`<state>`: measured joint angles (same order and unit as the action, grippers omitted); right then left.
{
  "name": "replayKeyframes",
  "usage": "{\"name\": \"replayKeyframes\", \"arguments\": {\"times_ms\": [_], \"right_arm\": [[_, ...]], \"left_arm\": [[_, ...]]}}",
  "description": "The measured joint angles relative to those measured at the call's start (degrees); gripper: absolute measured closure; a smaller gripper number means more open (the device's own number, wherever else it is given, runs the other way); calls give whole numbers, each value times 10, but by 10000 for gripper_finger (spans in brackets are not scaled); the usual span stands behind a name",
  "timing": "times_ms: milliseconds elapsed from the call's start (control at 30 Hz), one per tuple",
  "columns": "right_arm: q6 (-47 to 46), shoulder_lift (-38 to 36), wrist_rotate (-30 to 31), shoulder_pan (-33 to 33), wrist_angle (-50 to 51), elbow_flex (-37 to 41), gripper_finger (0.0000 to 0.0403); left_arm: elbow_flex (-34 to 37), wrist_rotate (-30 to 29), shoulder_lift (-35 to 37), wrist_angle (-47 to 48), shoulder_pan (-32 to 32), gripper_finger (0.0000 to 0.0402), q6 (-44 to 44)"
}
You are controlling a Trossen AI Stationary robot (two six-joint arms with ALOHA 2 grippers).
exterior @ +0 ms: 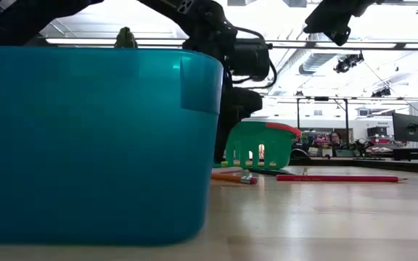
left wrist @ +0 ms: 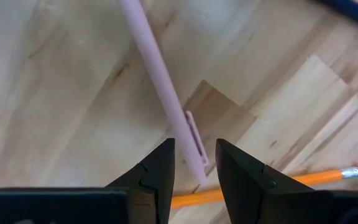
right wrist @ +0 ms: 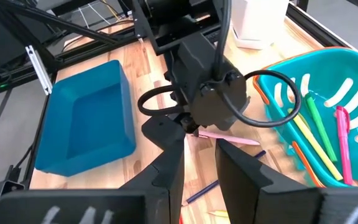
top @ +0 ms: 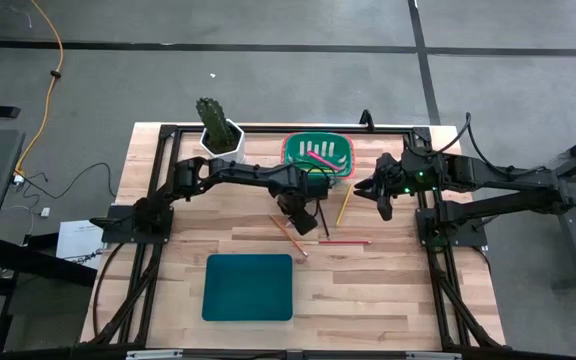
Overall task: Sort pens & pencils
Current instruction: Put the pink pen into the green basket
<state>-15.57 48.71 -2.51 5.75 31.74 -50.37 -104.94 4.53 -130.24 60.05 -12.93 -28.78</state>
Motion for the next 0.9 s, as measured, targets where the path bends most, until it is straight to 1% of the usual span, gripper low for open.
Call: {"name": "replayKeyframes", "arguments": {"times_ms": [300, 900], "right_arm": [[6, 0, -1, 0, 2, 0, 320], [5, 0, -10, 0, 3, 0, 320]], "left_arm": [[0, -6, 0, 0, 3, 298, -2], [0, 12, -20, 5, 3, 298, -1]]}}
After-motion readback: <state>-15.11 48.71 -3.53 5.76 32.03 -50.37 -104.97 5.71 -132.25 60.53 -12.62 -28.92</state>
